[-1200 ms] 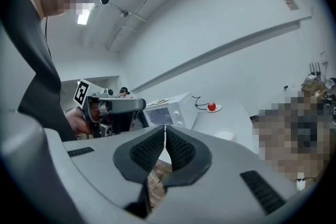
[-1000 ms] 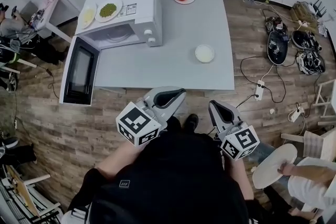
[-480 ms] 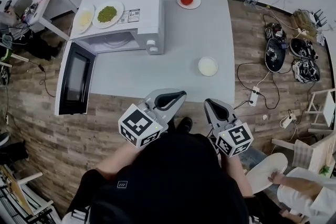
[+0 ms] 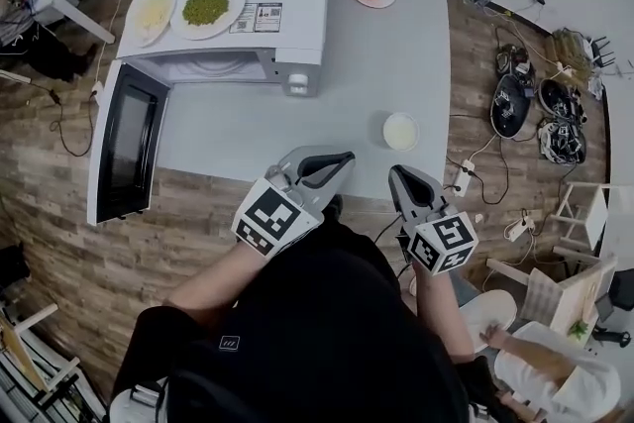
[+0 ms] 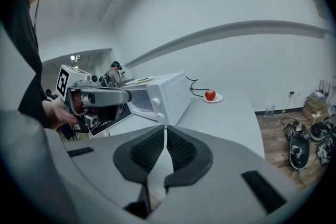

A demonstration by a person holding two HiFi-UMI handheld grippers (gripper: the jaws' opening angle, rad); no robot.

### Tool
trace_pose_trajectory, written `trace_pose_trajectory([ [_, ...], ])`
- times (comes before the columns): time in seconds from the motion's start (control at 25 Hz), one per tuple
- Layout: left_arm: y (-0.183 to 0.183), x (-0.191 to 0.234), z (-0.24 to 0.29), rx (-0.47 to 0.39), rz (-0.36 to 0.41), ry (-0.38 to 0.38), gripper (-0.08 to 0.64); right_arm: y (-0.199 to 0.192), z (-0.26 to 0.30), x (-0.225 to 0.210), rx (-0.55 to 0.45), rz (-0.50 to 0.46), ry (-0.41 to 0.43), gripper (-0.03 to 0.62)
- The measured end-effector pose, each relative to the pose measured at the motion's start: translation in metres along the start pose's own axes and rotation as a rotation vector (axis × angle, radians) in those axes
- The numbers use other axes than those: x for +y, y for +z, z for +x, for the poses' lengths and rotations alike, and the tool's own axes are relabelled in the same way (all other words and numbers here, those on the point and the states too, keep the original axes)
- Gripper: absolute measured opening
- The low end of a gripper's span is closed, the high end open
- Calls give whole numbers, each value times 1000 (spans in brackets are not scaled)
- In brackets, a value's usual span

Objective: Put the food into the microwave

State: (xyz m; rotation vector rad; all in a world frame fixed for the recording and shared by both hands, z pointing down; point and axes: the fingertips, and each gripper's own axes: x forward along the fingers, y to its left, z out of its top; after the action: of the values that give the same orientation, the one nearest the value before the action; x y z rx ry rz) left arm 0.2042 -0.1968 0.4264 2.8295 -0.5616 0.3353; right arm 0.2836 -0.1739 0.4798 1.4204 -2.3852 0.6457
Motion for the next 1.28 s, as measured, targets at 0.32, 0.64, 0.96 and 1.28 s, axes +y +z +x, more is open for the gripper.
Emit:
trace_pose_trajectory([
  [0.32, -24, 39, 32, 36, -11, 46, 9, -16, 42, -32, 89, -61, 13, 18],
  [0.64, -49, 56, 60, 70, -13, 55, 9, -50, 69, -62, 173, -105, 14, 18],
  [0.96, -69, 74, 68, 94, 10, 75, 9, -73, 88, -87, 241, -155, -21, 44],
  [1.28, -91, 82, 68, 135, -1, 75, 9, -100, 104, -99, 395, -318, -64, 103],
])
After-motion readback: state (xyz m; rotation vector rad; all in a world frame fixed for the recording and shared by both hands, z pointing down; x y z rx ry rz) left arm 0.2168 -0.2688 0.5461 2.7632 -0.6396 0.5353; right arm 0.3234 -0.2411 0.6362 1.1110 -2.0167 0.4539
